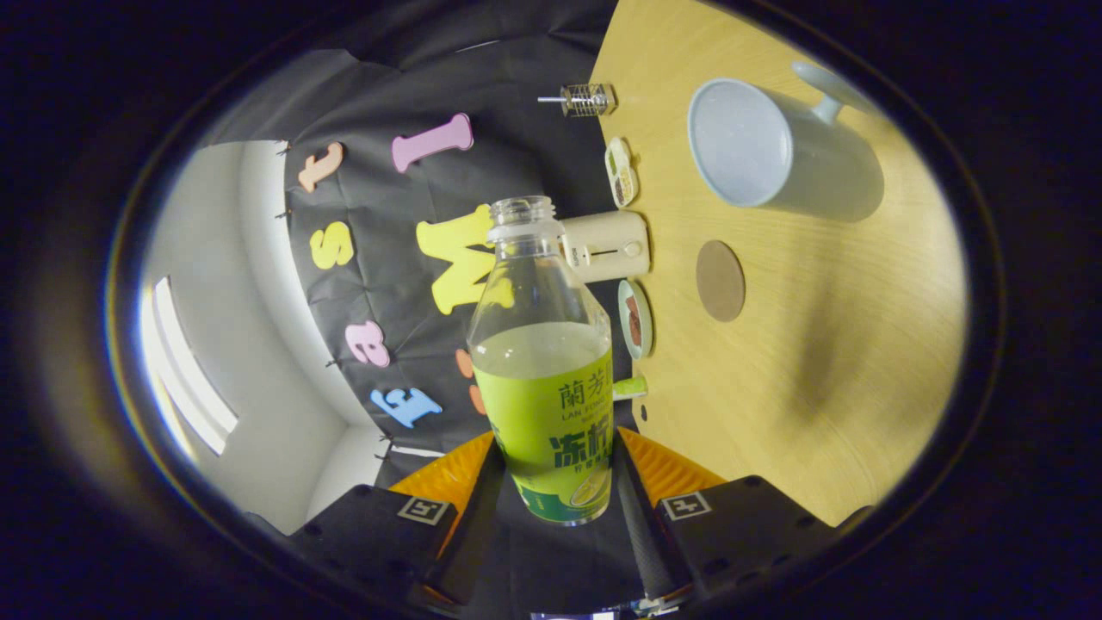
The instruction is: Take the bottle from table, then pour the juice into the cup, finally place the bottle on the coaster
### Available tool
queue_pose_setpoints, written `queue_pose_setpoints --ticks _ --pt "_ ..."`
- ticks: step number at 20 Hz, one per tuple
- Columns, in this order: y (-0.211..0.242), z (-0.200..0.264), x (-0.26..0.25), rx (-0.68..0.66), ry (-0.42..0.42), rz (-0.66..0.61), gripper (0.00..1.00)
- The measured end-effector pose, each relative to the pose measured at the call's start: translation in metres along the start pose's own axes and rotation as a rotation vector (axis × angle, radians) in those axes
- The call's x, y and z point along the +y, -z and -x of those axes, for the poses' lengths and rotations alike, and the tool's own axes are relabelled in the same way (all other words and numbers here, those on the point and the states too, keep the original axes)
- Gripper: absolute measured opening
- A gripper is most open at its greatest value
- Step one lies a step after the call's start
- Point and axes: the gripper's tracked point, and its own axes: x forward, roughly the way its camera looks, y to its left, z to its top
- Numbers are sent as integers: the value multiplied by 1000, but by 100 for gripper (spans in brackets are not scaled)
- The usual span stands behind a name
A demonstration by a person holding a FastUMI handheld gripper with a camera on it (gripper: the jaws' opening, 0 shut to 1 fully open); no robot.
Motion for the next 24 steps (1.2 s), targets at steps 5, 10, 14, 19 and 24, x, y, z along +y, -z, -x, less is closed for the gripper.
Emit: queue_pose_setpoints --ticks 5,10,14,19,24 --pt "-3 -7 -2 -1 -15 -43 74" --pt "-8 -9 0 -5 -36 -74 74" --pt "-13 -10 3 -22 -51 -104 75" --pt "-16 -7 6 -22 -68 -154 75" --pt "-19 -7 8 -30 -76 -164 74"
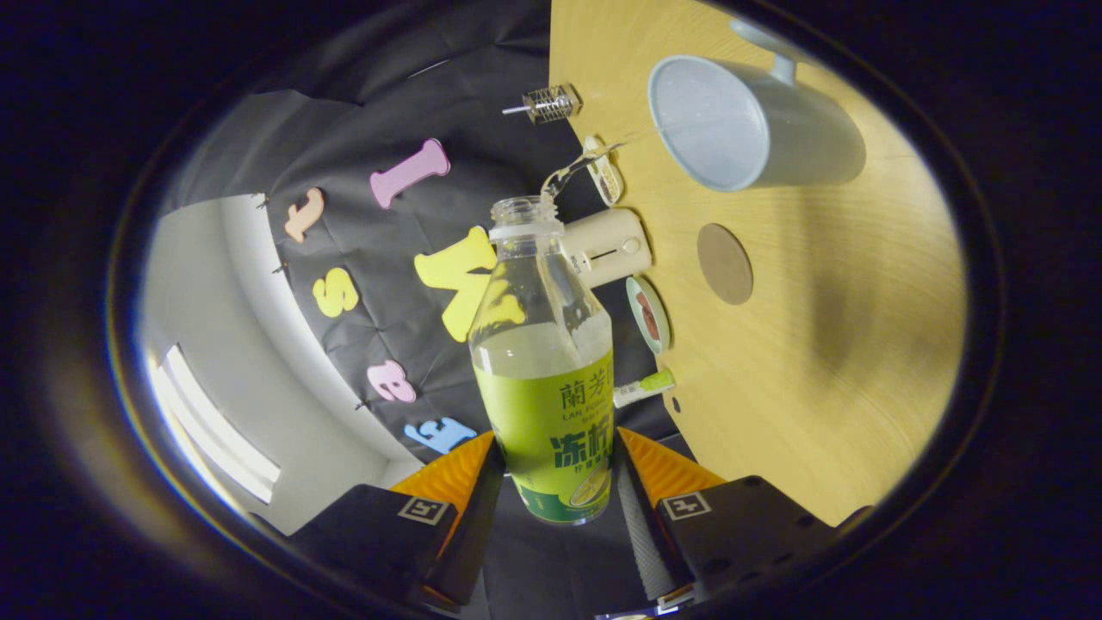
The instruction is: Take the bottle from table, then pour the juice into the cup, finally place the bottle on the coaster
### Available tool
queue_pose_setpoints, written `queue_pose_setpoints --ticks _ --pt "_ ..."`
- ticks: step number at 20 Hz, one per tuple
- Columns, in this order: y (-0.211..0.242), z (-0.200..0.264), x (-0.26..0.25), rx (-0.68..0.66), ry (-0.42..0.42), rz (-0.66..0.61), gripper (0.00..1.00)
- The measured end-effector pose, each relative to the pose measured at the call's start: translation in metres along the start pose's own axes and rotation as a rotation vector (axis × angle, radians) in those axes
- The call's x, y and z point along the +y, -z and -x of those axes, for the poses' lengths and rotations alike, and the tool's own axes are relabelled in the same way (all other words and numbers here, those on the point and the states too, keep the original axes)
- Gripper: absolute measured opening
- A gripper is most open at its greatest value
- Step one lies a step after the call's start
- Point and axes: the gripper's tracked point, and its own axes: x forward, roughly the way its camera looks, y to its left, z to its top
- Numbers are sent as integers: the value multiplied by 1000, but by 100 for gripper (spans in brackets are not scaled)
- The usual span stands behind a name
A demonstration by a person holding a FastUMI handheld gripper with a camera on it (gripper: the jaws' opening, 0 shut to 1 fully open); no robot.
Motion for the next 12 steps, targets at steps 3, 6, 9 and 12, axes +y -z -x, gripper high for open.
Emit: queue_pose_setpoints --ticks 3,6,9,12 --pt "2 -2 2 -2 -6 -6 74" --pt "2 -3 4 -7 -15 -17 74" --pt "3 -3 7 -7 -31 -29 74" --pt "4 -1 9 -3 -31 -38 74"
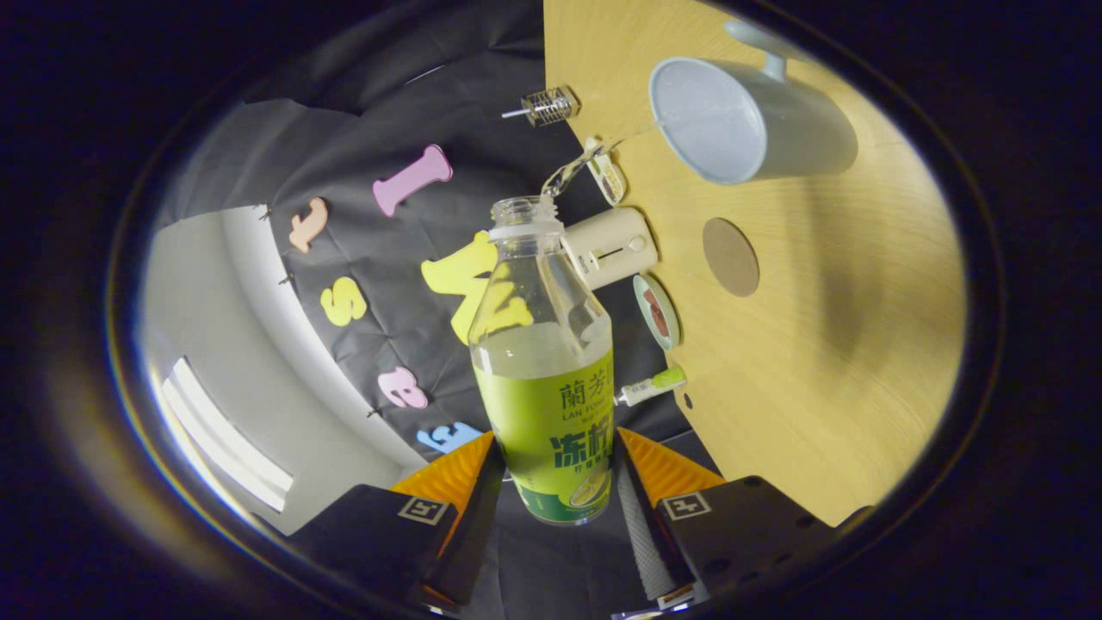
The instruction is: Take the bottle from table, then pour the juice into the cup, finally place the bottle on the coaster
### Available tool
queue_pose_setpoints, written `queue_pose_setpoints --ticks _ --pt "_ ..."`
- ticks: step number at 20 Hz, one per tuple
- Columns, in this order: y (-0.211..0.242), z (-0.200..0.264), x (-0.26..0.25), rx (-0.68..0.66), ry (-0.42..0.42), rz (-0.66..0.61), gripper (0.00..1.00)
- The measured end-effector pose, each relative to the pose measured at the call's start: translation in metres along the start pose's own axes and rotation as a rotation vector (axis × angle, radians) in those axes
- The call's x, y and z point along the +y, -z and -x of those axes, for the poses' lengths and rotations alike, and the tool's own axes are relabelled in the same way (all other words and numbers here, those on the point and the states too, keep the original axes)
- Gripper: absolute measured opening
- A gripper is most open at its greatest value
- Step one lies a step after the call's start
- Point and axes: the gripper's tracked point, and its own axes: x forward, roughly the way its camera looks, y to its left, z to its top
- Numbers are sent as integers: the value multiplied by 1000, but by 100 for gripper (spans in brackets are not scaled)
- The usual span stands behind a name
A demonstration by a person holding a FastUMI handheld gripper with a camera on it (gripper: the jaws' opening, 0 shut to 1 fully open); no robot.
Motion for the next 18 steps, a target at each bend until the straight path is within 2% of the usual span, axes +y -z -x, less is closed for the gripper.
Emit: queue_pose_setpoints --ticks 18 --pt "-2 3 12 -22 -32 -60 74"
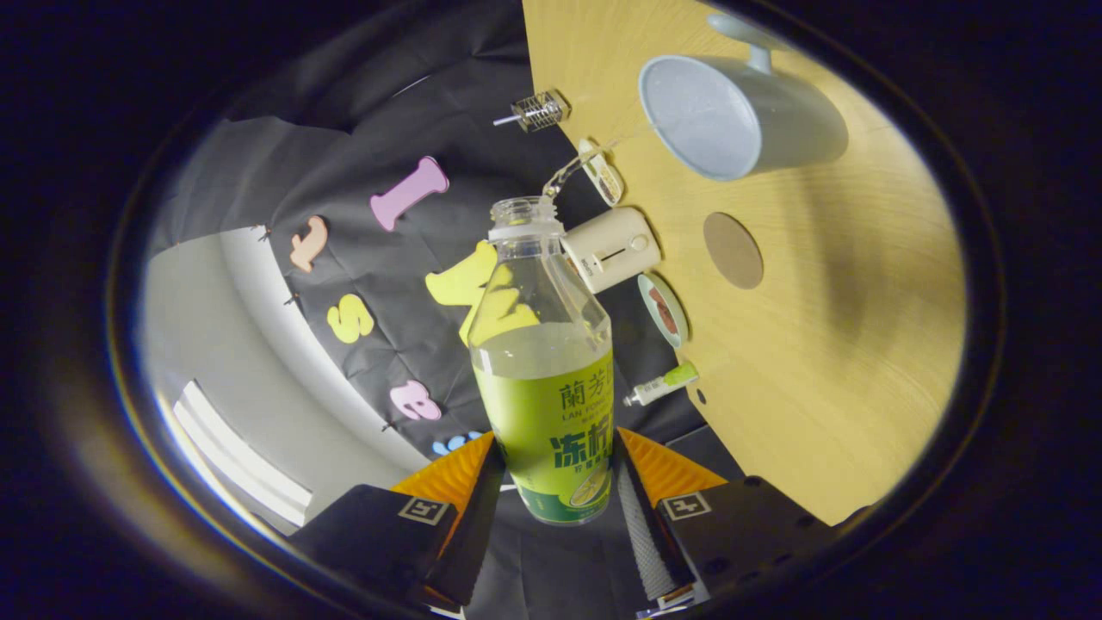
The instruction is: Take the bottle from table, then pour the juice into the cup, finally place the bottle on the coaster
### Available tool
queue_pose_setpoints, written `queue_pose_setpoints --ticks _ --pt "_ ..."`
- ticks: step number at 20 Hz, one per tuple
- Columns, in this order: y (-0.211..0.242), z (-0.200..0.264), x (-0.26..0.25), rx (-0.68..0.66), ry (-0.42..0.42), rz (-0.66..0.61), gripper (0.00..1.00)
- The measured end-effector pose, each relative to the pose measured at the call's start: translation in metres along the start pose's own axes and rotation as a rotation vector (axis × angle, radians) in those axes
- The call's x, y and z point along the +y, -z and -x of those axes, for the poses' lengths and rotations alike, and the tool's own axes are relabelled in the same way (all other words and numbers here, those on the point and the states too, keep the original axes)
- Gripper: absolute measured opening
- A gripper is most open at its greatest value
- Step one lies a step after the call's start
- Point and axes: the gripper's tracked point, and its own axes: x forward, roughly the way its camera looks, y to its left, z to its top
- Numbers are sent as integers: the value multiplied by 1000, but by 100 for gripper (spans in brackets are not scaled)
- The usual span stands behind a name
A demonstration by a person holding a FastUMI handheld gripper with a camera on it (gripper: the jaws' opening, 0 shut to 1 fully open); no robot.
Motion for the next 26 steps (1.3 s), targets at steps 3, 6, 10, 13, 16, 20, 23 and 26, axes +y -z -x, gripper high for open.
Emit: queue_pose_setpoints --ticks 3,6,10,13,16,20,23,26 --pt "5 -3 3 11 -12 -12 74" --pt "4 -3 5 11 -19 -22 74" --pt "6 -3 10 13 -43 -33 74" --pt "9 0 19 15 -57 -43 74" --pt "8 0 20 10 -66 -59 74" --pt "8 -1 26 17 -77 -85 74" --pt "8 -3 33 19 -94 -98 74" --pt "6 0 35 13 -100 -113 74"
